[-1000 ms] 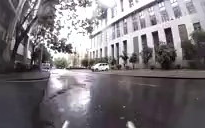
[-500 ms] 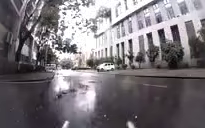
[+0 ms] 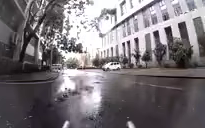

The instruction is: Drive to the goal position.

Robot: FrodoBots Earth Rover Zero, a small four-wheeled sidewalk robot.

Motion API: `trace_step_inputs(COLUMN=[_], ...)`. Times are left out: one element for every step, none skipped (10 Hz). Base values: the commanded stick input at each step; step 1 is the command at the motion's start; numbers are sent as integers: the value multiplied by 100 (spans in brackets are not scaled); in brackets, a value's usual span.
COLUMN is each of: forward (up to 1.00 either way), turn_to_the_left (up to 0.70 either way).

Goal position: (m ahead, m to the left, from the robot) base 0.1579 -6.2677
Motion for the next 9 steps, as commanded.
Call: trace_step_inputs(forward=[68,68,68,68,68,68,68,68,68], turn_to_the_left=[14,14,14,14,14,14,14,14,14])
